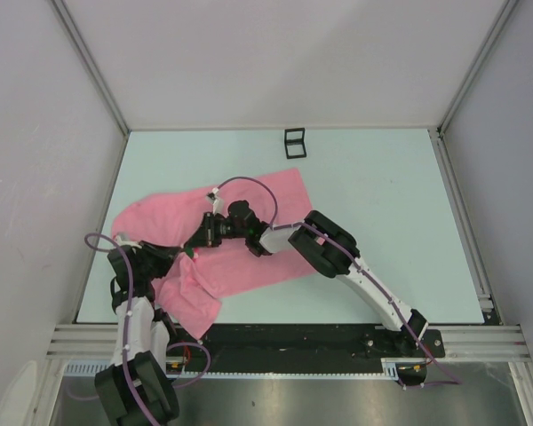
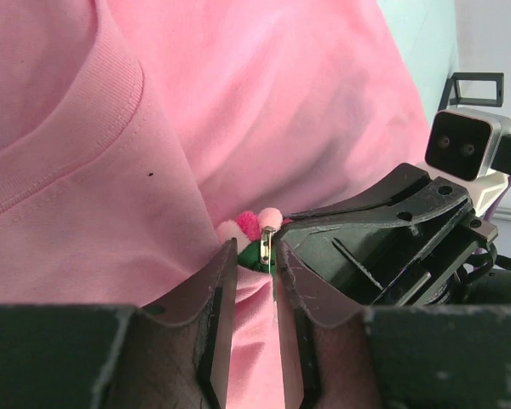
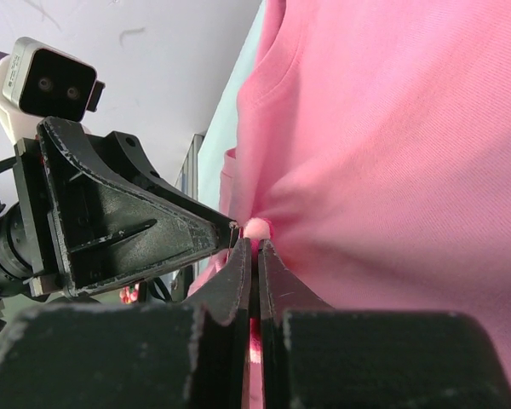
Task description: Remove the brooch from the garment
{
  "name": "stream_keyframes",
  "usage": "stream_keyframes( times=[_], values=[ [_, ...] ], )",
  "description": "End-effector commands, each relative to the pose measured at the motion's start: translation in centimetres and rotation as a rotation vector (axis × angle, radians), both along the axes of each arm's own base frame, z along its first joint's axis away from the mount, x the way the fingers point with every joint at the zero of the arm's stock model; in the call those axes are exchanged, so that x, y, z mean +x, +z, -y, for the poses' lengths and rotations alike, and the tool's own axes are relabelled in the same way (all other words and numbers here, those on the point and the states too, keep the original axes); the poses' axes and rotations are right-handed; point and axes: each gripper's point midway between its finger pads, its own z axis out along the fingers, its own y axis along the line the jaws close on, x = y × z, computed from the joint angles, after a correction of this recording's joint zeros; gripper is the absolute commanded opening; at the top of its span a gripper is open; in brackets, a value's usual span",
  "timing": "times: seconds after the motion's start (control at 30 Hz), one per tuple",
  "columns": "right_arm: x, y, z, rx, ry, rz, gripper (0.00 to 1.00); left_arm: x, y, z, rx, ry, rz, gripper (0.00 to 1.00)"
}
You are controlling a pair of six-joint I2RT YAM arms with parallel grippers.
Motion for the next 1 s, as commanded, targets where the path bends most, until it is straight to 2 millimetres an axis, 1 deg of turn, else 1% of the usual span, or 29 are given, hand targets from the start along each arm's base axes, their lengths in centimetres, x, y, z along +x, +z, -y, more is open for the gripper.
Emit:
stream_keyframes(
  times=[0.0, 0.2, 0.3, 0.33, 0.47, 0.53, 0.63, 0.97],
  values=[
    [0.3, 2.8, -0.8, 0.088, 0.016, 0.048, 0.0, 0.2, 0.1, 0.2, 0.003, -0.022, 0.017, 0.29],
    [0.0, 3.2, -0.9, 0.1, 0.027, 0.057, 0.0, 0.2, -0.4, 0.2, 0.0, -0.035, -0.02, 0.26],
    [-0.1, 3.5, -0.9, 0.107, 0.033, 0.062, 0.0, 0.1, -0.8, 0.1, 0.007, -0.03, -0.029, 0.26],
    [-0.1, 3.5, -0.9, 0.107, 0.033, 0.062, 0.0, 0.4, -0.5, -0.1, 0.018, -0.031, -0.007, 0.25],
    [-0.3, 3.7, -1.0, 0.115, 0.044, 0.069, 0.0, 0.5, -0.7, 0.0, 0.015, -0.033, -0.006, 0.26],
    [-0.4, 3.8, -0.9, 0.121, 0.049, 0.067, 0.0, 0.5, -0.8, 0.0, 0.012, -0.035, -0.013, 0.24],
    [-0.6, 4.6, -0.9, 0.152, 0.061, 0.076, 0.0, 0.5, -0.9, 0.0, 0.011, -0.037, -0.015, 0.22],
    [-2.8, 6.4, -1.3, 0.236, 0.148, 0.096, 0.0, 0.7, -1.0, 0.0, 0.014, -0.05, -0.023, 0.17]
  ],
)
